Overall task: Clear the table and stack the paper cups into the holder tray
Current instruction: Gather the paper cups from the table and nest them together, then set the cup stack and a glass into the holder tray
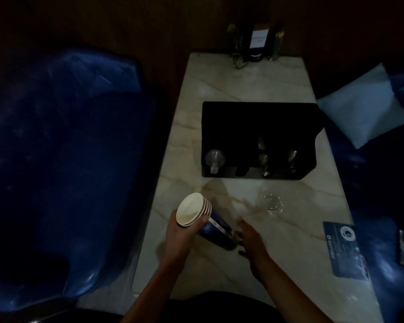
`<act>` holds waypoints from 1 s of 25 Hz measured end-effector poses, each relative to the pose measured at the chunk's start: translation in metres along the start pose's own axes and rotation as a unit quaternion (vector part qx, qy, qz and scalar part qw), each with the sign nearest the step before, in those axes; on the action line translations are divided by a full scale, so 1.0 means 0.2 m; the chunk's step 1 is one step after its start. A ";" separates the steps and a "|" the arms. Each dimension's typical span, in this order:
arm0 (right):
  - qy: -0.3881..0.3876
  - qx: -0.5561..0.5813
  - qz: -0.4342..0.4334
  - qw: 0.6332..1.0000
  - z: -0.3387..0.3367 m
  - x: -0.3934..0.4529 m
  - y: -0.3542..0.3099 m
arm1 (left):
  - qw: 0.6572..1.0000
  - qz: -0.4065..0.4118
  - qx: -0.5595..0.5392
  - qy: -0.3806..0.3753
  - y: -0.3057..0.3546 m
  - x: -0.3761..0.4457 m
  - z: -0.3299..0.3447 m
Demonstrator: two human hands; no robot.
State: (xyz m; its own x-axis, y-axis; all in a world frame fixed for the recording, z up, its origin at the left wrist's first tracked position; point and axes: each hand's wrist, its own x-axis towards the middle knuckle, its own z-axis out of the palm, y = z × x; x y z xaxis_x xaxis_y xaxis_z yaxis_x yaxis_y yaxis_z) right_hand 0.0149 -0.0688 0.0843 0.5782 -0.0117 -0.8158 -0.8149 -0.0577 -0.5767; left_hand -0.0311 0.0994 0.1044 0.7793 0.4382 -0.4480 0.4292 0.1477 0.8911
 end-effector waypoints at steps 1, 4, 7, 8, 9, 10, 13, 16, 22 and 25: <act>-0.023 0.019 0.034 0.999 -0.02 0.00 0.03 | 1.000 0.001 -0.016 -0.007 0.00 -0.01 -0.01; -0.086 0.124 0.092 0.984 -0.05 -0.06 0.07 | 0.997 0.008 -0.065 -0.039 0.01 -0.05 0.02; -0.063 0.183 0.061 0.979 -0.06 -0.12 0.01 | 0.996 0.032 -0.065 -0.059 0.03 -0.07 0.05; -0.051 0.195 0.052 0.978 -0.07 -0.12 0.00 | 0.995 0.045 -0.059 -0.070 0.03 -0.06 0.05; -0.049 0.201 0.037 0.978 -0.08 -0.11 0.00 | 0.994 0.054 -0.049 -0.084 0.04 -0.06 0.04; -0.051 0.196 0.016 0.979 -0.10 -0.12 -0.02 | 0.993 0.057 -0.035 -0.095 0.05 -0.06 0.03; -0.023 0.168 -0.050 0.984 -0.16 -0.10 -0.07 | 0.989 0.055 0.027 -0.137 0.06 -0.04 -0.02; 0.015 0.114 -0.131 0.985 -0.23 -0.09 -0.21 | 0.977 0.055 0.102 -0.180 0.06 0.01 -0.06; 0.000 -0.067 -0.307 0.949 -0.26 -0.15 -0.48 | 0.958 0.054 0.137 -0.247 0.04 0.14 -0.05; 0.030 -0.130 -0.351 0.927 -0.22 -0.15 -0.61 | 0.960 0.065 0.119 -0.246 0.07 0.22 -0.01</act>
State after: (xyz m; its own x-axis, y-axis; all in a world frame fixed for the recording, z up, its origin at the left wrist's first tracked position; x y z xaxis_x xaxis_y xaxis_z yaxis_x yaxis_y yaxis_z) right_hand 0.0989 -0.1058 0.1799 0.9699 0.0655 -0.2347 -0.2037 -0.3103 -0.9286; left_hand 0.0083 0.1219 0.0967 0.9296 -0.0410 -0.3662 0.3600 -0.1120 0.9262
